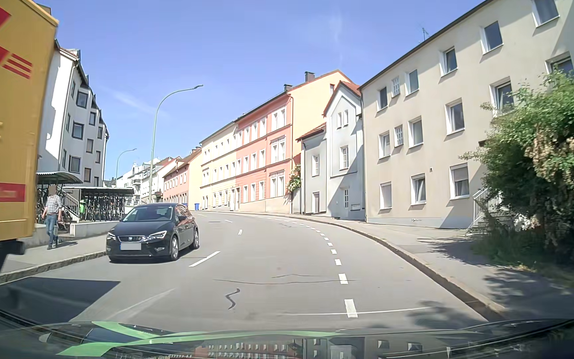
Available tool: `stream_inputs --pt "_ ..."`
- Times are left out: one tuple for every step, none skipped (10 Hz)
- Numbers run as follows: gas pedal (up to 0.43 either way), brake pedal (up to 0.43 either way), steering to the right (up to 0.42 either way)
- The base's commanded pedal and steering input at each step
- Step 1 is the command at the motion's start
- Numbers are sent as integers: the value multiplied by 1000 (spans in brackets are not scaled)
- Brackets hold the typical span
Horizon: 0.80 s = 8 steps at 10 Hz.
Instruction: Follow the waypoints while adhering to traffic rules and regulations
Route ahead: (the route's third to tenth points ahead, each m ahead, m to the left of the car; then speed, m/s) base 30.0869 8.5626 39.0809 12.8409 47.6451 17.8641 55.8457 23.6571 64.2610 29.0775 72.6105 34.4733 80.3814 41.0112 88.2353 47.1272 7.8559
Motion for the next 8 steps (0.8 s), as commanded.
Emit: stream_inputs --pt "209 0 -26" --pt "209 0 -34" --pt "209 0 -39" --pt "209 0 -46" --pt "209 0 -48" --pt "209 0 -48" --pt "228 0 -48" --pt "240 0 -48"
